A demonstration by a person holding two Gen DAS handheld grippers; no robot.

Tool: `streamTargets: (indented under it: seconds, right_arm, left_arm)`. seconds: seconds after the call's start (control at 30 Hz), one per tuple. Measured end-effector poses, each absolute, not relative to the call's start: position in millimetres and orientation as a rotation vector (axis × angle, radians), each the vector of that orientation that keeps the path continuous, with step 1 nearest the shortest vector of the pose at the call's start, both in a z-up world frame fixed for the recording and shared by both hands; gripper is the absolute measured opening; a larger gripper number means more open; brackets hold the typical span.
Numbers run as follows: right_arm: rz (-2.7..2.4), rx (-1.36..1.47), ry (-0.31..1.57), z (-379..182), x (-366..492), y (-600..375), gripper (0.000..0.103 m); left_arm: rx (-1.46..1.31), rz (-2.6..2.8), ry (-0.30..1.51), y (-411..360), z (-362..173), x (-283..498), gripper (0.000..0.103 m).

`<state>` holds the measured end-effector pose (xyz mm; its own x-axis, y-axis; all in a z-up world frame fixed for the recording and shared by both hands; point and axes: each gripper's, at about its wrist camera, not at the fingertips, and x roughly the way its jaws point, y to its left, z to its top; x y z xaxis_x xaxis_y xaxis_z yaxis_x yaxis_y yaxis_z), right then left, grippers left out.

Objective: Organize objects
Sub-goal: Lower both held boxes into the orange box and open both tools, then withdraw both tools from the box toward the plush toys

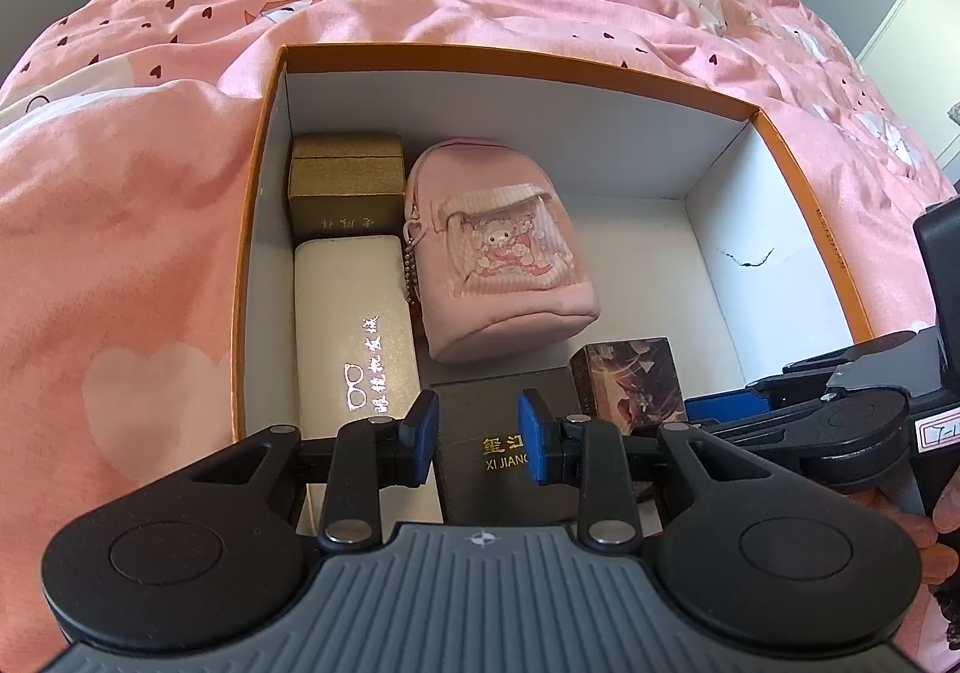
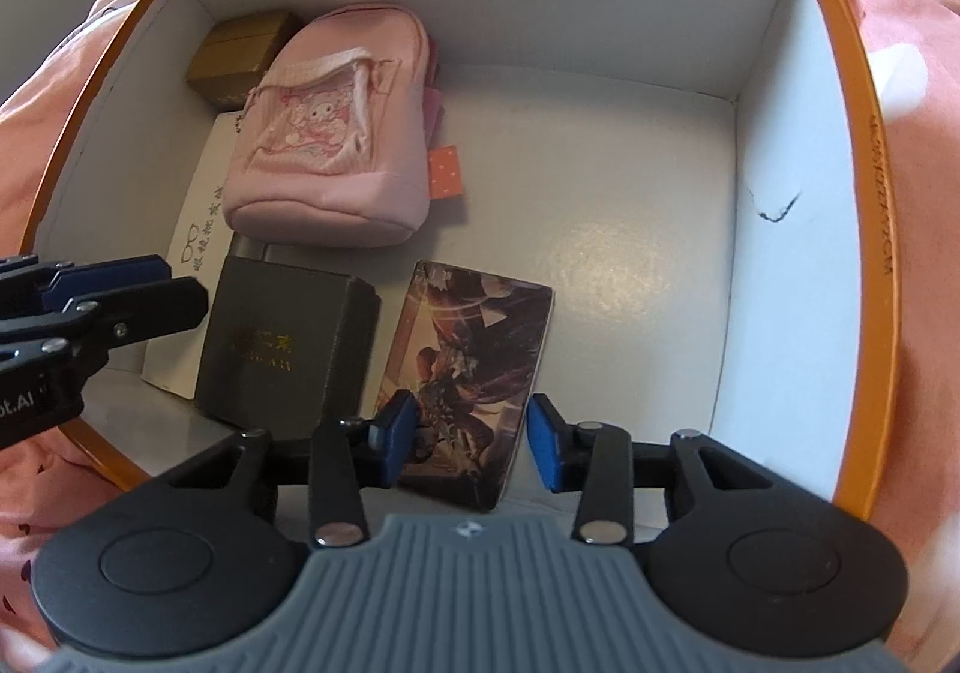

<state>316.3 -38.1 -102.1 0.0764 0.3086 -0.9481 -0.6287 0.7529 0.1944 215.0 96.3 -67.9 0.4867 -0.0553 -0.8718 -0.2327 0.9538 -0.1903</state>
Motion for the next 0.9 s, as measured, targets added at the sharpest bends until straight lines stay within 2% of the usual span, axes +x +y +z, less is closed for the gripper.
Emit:
streamTargets:
  seconds: [0.2, 0.57, 0.73, 0.9]
  right_arm:
    - [0.774, -0.328, 1.306, -102.0, 316.1, -32.0, 0.032]
    - [0.751, -0.310, 1.296, -103.2, 316.3, -34.7, 0.034]
    - [0.716, -0.354, 1.138, -80.4, 296.2, -40.3, 0.034]
    - [0.703, -0.349, 0.940, -45.6, 267.2, -49.5, 0.042]
  left_arm:
    - [-0.304, 0.112, 1.061, 97.3, -68.9, 215.3, 0.034]
    - [-0.299, 0.106, 1.027, 91.1, -63.4, 212.2, 0.036]
    - [-0.293, 0.078, 0.972, 82.2, -49.6, 203.6, 0.042]
    - [-0.312, 0.024, 0.885, 73.2, -30.5, 188.8, 0.048]
